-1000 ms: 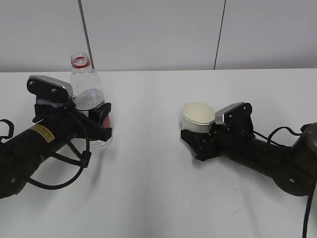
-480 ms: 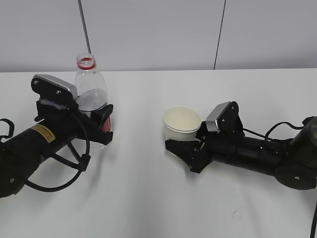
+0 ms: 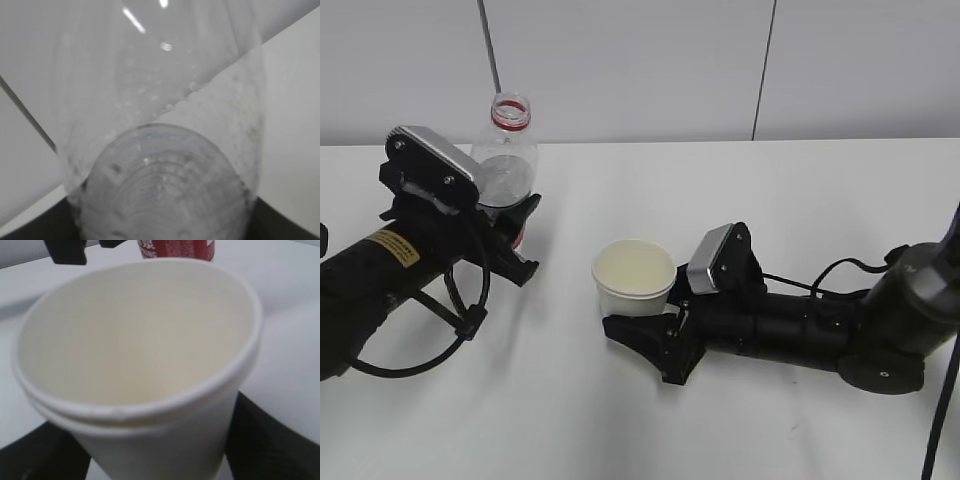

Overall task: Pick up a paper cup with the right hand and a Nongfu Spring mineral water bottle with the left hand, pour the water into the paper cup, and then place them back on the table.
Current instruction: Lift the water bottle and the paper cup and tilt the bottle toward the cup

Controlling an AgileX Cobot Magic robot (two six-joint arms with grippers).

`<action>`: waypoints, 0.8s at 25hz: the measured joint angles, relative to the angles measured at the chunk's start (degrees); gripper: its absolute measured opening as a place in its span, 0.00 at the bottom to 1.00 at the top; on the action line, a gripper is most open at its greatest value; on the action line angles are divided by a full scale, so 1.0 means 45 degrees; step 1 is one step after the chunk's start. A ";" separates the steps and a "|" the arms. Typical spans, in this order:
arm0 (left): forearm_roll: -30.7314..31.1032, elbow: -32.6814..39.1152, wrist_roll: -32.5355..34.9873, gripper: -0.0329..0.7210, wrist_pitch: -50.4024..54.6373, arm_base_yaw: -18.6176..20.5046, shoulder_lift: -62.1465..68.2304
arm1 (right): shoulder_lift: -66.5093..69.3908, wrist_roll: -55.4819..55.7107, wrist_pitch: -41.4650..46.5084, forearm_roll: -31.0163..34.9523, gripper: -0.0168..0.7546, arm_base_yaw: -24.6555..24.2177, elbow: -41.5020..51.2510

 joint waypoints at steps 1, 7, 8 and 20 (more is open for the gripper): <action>-0.0027 0.0000 0.0442 0.56 0.0002 0.0000 -0.0094 | 0.0000 0.0050 0.0000 0.0000 0.72 0.0052 0.0000; -0.0153 0.0014 0.2535 0.56 0.0239 0.0000 -0.0505 | 0.0000 0.0245 0.0000 0.0000 0.72 0.0116 0.0000; -0.0179 0.0025 0.3043 0.56 0.0275 0.0000 -0.0507 | 0.0000 0.0279 0.0000 0.0000 0.72 0.0116 0.0000; -0.1281 0.0038 0.8070 0.56 0.0720 -0.0077 -0.0517 | 0.0000 0.1179 0.0000 -0.0580 0.72 0.0136 -0.0944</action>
